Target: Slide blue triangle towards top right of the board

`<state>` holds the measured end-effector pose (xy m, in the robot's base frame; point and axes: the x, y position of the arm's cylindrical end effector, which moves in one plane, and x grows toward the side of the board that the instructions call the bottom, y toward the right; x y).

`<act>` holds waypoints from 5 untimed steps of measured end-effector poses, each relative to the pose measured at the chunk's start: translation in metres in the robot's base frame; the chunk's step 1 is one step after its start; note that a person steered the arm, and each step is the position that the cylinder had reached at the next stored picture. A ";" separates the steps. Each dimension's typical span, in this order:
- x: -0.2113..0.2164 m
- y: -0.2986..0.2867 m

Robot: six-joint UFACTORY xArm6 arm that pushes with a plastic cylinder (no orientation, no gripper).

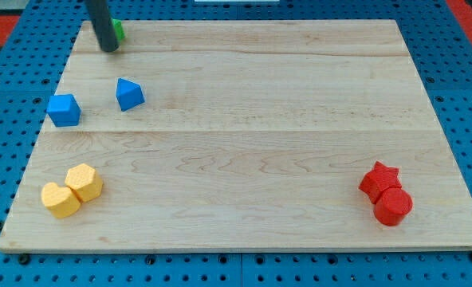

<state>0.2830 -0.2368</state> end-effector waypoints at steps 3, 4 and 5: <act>0.090 0.175; 0.095 0.260; 0.108 0.247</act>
<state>0.3909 0.0100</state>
